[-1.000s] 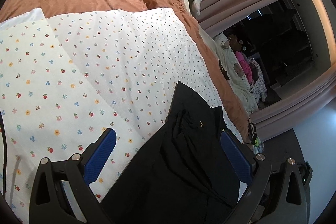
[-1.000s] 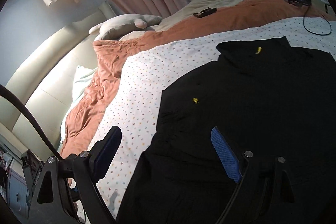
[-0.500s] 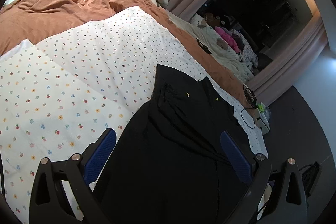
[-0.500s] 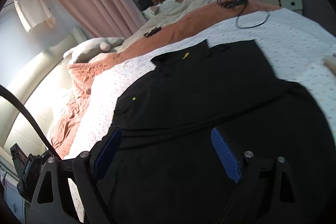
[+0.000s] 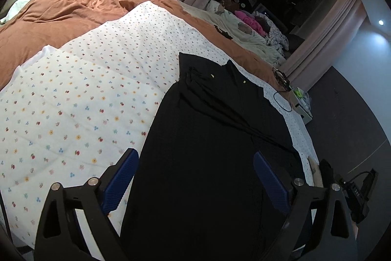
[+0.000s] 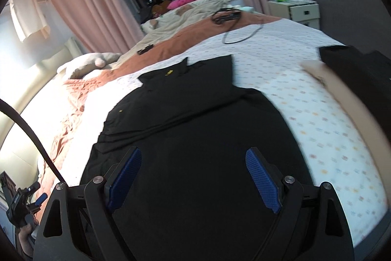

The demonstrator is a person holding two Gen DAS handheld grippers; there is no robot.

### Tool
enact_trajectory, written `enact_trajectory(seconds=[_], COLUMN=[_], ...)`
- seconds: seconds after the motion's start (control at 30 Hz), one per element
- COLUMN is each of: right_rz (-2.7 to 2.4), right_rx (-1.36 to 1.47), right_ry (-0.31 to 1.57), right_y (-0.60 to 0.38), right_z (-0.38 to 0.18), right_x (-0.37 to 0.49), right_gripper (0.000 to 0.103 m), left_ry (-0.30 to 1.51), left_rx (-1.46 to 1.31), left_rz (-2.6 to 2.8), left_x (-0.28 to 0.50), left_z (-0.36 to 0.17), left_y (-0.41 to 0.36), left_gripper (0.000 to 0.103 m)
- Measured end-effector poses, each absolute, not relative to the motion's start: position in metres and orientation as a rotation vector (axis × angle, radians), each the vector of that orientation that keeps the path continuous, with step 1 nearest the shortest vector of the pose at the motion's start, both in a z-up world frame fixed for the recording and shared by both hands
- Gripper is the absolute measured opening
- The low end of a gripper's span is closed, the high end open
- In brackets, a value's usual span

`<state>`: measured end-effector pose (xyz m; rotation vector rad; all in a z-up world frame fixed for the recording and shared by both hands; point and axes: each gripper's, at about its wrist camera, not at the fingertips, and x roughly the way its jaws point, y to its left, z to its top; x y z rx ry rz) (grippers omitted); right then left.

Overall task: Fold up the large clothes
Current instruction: 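Open the right tool and lift it off the jacket, then grasp the hem of the black jacket with both tools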

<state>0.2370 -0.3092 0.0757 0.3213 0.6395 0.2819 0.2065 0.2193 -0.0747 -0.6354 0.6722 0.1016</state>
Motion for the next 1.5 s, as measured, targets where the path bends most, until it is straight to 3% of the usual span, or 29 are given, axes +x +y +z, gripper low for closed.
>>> enact_trajectory(seconds=[0.4, 0.9, 1.17, 1.5], right_rz=[0.209, 0.141, 0.203, 0.422], right_rx=[0.372, 0.489, 0.602, 0.864], right_ry=[0.656, 0.724, 0.79, 0.771], right_y=[-0.373, -0.447, -0.456, -0.47], right_z=[0.07, 0.018, -0.018, -0.05], right_x=[0.185, 0.166, 0.168, 0.166], right_gripper=[0.086, 0.086, 0.065, 0.057], left_ry=[0.765, 0.873, 0.854, 0.764], left_rx=[-0.66, -0.784, -0.944, -1.092], left_rz=[0.073, 0.05, -0.047, -0.172], left_x=[0.145, 0.105, 0.087, 0.104], left_z=[-0.109, -0.168, -0.188, -0.204], left_y=[0.218, 0.213, 0.225, 0.224], left_gripper=[0.072, 0.071, 0.07, 0.07])
